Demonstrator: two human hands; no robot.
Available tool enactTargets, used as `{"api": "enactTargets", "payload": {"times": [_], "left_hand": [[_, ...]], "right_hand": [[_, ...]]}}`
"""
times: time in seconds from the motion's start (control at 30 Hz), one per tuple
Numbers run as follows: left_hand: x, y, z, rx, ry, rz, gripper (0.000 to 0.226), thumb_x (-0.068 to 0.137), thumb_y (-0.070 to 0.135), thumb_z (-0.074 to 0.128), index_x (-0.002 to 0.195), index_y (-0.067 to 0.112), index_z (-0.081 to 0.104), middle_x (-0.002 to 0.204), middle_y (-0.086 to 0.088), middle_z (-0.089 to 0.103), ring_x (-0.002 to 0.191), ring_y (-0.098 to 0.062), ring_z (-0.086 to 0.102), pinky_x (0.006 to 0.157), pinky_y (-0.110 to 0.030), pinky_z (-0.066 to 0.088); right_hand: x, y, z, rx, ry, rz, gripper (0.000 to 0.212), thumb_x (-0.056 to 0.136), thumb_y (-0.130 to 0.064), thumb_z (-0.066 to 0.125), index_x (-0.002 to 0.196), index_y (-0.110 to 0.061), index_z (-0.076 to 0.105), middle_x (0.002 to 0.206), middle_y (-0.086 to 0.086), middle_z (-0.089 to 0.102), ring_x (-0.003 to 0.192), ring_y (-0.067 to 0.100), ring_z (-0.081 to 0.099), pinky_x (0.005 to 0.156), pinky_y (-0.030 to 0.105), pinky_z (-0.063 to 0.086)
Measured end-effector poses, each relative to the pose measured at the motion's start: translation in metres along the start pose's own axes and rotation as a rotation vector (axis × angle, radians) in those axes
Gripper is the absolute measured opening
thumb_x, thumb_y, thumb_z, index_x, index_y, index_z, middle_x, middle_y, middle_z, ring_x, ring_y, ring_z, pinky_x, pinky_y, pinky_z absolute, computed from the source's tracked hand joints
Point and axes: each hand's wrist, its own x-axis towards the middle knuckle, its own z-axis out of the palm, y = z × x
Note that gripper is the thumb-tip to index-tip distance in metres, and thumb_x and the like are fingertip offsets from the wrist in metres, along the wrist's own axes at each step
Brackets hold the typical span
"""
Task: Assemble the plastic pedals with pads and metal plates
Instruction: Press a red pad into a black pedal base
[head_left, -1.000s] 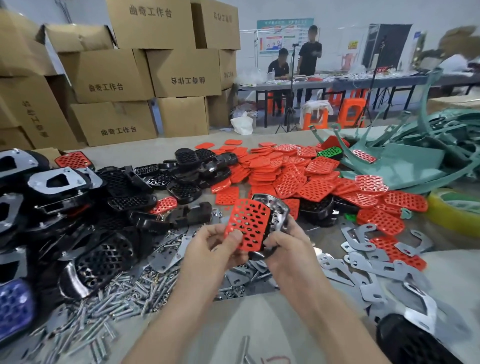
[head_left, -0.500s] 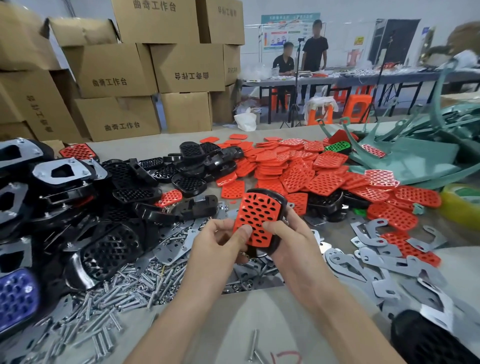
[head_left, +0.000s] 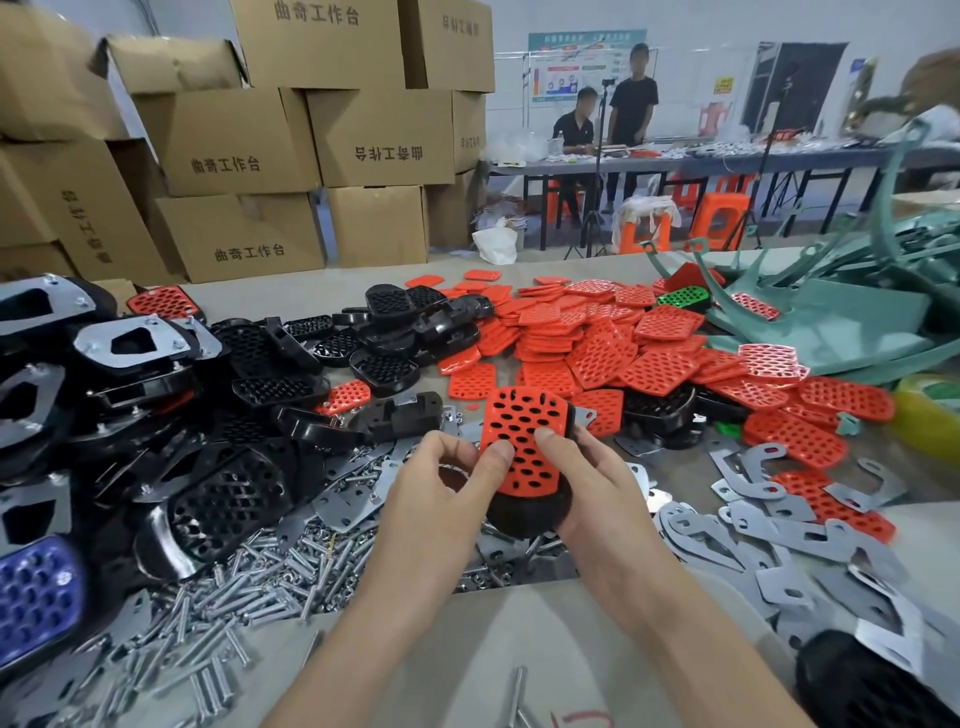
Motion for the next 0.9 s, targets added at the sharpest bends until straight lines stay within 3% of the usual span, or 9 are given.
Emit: {"api": "enactTargets", "payload": {"times": [0.13,0.27,0.33,0.4,0.5,0.7,0.8,0.9], "left_hand": [[0.0,0.001,0.0,-0.037,-0.019,-0.017,0.033,0.087,0.053,0.066,0.083,0.021,0.058,0.071,0.011,0.071,0.051,-0.002,0.055,0.058,-0.025,0.044],[0.001,0.0,-0.002,-0.051,-0.013,0.017,0.031,0.09,0.049,0.064,0.085,0.019,0.059,0.068,0.015,0.069,0.051,-0.001,0.055,0.052,-0.012,0.041],[0.006,0.0,-0.005,-0.156,0.04,0.011,0.027,0.095,0.041,0.062,0.088,0.015,0.058,0.062,0.013,0.065,0.052,-0.006,0.054,0.055,-0.018,0.044],[0.013,0.0,-0.012,-0.372,0.085,-0.054,0.019,0.099,0.027,0.059,0.092,0.009,0.057,0.058,0.009,0.06,0.05,-0.008,0.054,0.055,-0.023,0.049],[0.014,0.0,-0.017,-0.544,0.032,-0.129,0.014,0.098,0.018,0.059,0.096,0.004,0.061,0.062,0.003,0.06,0.052,-0.007,0.056,0.051,-0.021,0.051],[0.0,-0.005,-0.009,-0.217,-0.076,-0.01,0.017,0.096,0.023,0.063,0.096,0.006,0.059,0.07,0.002,0.069,0.057,-0.01,0.061,0.053,-0.025,0.051],[-0.002,-0.005,-0.007,-0.078,-0.044,0.057,0.016,0.094,0.032,0.066,0.089,0.017,0.061,0.076,0.007,0.073,0.065,-0.007,0.065,0.064,-0.03,0.05],[-0.004,-0.005,-0.003,-0.002,-0.027,0.085,0.018,0.092,0.037,0.068,0.086,0.021,0.061,0.083,0.01,0.075,0.077,-0.007,0.07,0.075,-0.036,0.056]], "right_hand": [[0.001,0.0,0.0,0.053,0.0,0.019,0.024,0.089,-0.031,0.067,0.11,-0.024,0.077,0.115,0.01,0.077,0.106,0.028,0.074,0.086,0.045,0.062],[0.001,-0.003,0.003,0.152,0.026,0.062,0.021,0.097,-0.019,0.064,0.114,-0.014,0.075,0.115,0.014,0.076,0.105,0.029,0.075,0.077,0.04,0.063],[0.001,-0.006,0.005,0.194,0.067,0.09,0.03,0.1,-0.019,0.057,0.126,-0.009,0.068,0.12,0.017,0.074,0.112,0.034,0.071,0.089,0.048,0.062],[0.001,-0.01,0.006,0.225,0.11,0.119,0.034,0.103,-0.018,0.053,0.133,-0.006,0.062,0.127,0.02,0.07,0.121,0.039,0.066,0.105,0.056,0.051],[-0.001,-0.014,0.008,0.219,0.127,0.132,0.037,0.105,-0.019,0.049,0.136,-0.002,0.059,0.132,0.023,0.067,0.125,0.041,0.062,0.11,0.06,0.045],[0.0,-0.013,0.008,0.119,0.07,0.127,0.047,0.105,-0.04,0.045,0.134,-0.007,0.06,0.122,0.018,0.073,0.116,0.039,0.069,0.102,0.06,0.052],[-0.001,-0.007,0.006,0.033,0.041,0.065,0.058,0.087,-0.053,0.06,0.127,-0.012,0.066,0.117,0.013,0.076,0.11,0.032,0.073,0.098,0.056,0.056],[-0.002,-0.001,0.005,-0.077,0.01,0.012,0.04,0.087,-0.057,0.069,0.114,-0.027,0.075,0.115,0.007,0.077,0.109,0.027,0.073,0.099,0.052,0.056]]}}
